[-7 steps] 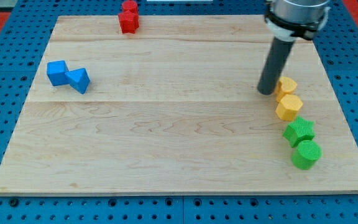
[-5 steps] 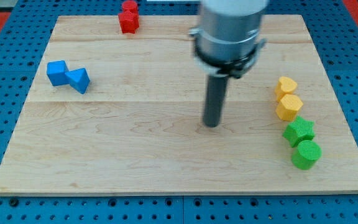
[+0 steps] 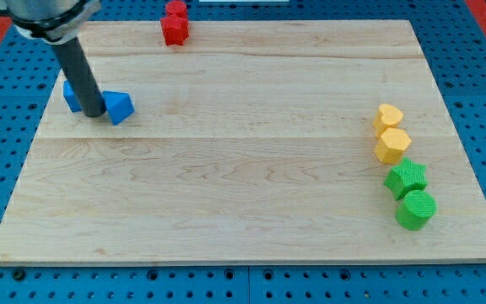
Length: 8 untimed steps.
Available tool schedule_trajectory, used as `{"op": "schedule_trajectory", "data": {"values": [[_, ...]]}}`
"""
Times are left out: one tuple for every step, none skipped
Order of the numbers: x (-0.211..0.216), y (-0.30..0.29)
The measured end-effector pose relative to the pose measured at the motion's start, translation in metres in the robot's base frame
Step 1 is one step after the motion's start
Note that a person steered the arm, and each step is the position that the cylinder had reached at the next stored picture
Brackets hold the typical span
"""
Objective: Push the blue triangle above the yellow heart
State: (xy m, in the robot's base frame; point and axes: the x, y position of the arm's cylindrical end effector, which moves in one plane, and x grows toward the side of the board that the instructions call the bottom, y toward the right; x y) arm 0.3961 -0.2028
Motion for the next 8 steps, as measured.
{"op": "schedule_trajectory", "data": {"values": [[0.0, 0.038], [-0.001, 0.072], [-0.011, 0.105], [-0.046, 0.118], [-0.073, 0.119], [-0.073, 0.149], [-0.066, 0.189], [-0.055, 0.23]]}}
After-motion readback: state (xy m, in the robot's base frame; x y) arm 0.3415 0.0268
